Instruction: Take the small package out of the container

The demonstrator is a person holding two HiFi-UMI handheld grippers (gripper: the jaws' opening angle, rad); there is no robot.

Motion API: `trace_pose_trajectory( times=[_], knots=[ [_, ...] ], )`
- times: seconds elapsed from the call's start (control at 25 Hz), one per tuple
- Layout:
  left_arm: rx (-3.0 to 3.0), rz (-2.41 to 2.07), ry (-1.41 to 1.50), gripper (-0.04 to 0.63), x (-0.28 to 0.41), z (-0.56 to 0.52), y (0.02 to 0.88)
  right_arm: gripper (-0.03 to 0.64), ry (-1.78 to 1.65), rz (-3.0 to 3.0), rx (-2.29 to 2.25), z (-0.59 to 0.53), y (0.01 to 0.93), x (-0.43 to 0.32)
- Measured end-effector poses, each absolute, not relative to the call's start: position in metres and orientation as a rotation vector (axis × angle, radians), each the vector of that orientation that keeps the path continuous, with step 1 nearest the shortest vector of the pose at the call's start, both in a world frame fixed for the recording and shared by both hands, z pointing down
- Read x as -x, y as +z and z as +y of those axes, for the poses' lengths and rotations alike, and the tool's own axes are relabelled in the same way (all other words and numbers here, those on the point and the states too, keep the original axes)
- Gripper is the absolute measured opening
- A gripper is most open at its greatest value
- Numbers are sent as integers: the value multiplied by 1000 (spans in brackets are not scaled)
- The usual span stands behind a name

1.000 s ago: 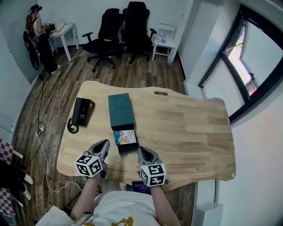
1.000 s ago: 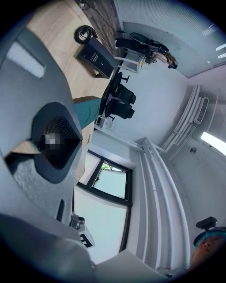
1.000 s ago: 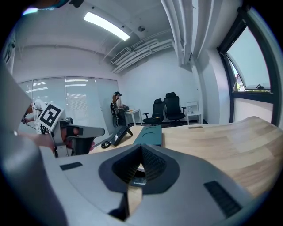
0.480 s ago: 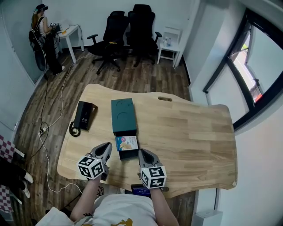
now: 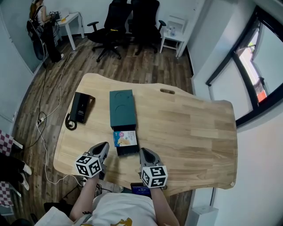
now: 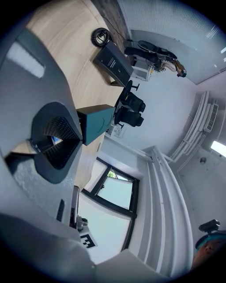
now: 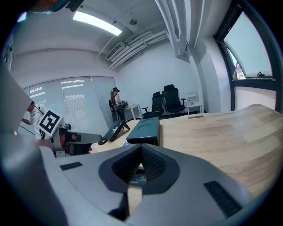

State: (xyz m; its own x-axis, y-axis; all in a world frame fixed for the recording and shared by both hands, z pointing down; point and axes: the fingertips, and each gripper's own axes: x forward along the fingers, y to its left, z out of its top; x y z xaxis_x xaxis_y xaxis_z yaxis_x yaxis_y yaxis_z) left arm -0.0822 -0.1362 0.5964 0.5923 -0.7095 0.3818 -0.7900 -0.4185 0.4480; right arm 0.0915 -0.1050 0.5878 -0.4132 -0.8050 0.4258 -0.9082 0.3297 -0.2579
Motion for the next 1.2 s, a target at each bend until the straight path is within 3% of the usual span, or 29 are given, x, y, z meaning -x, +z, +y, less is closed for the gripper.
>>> trace_pose_trajectory(
  times=[0.88,1.2],
  knots=[
    [-2031,-1122,144,8,74,-169,649,3,798,-2319,-1503,-133,627,-100],
    [-1981,-1122,131,192,63,-183,670,3,745,-2285,-1491,-150,638,-106]
  ],
)
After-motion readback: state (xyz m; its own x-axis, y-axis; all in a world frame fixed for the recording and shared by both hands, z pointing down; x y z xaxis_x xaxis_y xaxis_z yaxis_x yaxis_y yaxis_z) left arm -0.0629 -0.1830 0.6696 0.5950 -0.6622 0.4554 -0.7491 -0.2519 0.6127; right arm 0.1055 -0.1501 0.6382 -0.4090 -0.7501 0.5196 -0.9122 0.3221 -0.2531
